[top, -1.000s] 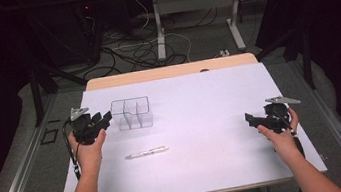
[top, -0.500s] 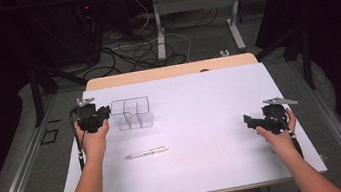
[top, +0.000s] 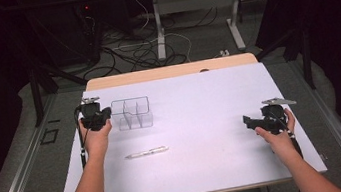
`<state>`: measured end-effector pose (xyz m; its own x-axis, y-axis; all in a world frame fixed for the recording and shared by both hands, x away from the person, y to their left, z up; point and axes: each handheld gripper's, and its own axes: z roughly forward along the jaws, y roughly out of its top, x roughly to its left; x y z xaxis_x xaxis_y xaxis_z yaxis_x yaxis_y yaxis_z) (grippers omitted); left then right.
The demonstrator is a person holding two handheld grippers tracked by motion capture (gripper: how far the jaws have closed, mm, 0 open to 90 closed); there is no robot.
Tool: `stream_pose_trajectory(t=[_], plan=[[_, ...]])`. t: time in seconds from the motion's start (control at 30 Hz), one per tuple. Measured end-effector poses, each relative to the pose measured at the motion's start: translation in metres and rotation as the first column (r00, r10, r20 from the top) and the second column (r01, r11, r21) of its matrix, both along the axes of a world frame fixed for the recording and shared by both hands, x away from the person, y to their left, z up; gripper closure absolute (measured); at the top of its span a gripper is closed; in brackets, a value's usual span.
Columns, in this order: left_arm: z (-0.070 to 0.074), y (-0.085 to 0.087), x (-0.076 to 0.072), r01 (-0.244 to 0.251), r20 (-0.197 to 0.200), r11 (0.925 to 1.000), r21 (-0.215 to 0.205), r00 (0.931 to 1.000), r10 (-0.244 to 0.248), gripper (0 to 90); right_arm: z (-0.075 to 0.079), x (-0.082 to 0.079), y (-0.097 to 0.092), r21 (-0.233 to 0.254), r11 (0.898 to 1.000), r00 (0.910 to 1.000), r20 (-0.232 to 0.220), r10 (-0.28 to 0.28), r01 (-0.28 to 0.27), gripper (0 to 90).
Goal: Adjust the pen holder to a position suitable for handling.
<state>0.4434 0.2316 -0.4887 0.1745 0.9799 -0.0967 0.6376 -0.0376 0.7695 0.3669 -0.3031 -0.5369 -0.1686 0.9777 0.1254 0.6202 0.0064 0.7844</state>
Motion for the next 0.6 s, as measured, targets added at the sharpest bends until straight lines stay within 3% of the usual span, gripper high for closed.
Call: stream_pose_trajectory(t=[0.6], plan=[[-0.001,-0.0034,0.0003,0.024,0.008,0.9997,-0.007,0.9997,-0.024,90.0,-0.0007,0.0011,0.0036,-0.009,1.0,0.9999,-0.004,0.013,-0.013,14.6]])
